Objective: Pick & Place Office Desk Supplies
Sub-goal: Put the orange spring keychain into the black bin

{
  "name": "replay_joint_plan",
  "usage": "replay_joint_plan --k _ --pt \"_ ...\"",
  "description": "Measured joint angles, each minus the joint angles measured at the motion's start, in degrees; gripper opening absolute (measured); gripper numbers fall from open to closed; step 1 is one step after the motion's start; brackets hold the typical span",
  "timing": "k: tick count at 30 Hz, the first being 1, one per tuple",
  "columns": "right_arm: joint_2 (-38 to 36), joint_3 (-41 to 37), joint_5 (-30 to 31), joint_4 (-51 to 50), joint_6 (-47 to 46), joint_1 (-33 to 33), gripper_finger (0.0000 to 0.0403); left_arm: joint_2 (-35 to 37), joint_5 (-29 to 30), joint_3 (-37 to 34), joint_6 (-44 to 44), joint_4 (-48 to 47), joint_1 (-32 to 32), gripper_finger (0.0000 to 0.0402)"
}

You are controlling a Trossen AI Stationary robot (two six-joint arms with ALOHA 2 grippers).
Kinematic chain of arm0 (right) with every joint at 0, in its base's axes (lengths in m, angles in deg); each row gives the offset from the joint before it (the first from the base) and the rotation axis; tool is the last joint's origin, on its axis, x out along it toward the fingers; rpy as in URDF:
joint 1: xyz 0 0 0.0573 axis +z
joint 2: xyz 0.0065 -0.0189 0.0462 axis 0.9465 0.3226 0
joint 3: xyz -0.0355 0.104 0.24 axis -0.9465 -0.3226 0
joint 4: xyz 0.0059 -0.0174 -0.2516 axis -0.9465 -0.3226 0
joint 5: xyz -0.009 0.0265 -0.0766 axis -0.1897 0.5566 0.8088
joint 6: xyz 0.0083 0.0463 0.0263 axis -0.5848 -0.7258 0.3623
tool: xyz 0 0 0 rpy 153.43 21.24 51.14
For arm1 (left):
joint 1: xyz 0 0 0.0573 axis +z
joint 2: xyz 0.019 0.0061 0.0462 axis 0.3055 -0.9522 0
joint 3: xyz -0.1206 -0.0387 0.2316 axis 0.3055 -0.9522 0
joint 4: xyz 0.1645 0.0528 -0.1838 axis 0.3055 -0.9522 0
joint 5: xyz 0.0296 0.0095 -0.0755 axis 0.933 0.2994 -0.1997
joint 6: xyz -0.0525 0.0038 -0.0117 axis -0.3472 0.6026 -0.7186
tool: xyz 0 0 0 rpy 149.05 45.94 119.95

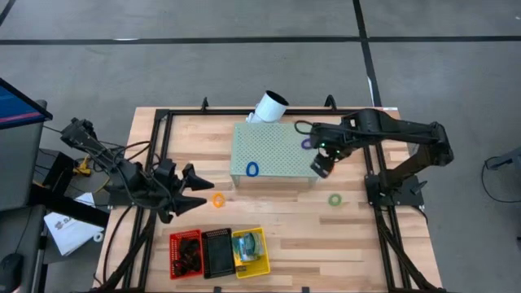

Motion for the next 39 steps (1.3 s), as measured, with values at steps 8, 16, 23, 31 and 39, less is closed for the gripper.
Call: replay_joint_plan --k 8,16,23,31,39 --pt "-3.19 -0.65 1.4 0.14 22.17 1.27 0.0233 -0.04 0.02 0.0 -3.41 0.09 0.0 0.0278" --pt "-14.78 -15.94 5.36 -0.15 5.37 -1.93 0.0205 -1.03 1.52 0.0 -4.75 0.02 0.0 0.0278" --pt "-21.52 -32.27 -0.53 -0.09 -19.91 -8.46 0.0196 -2.9 1.62 0.0 -4.79 1.54 0.42 0.0278" --pt "-22.21 -42.06 -5.4 11.28 -37.94 -20.15 0.0196 -4.47 1.62 0.0 -4.81 6.46 0.42 0.0278" --pt "-21.55 -47.48 -12.56 23.61 -42.58 -34.91 0.0194 -4.48 0.75 -0.02 -4.81 10.5 0.13 0.0278"
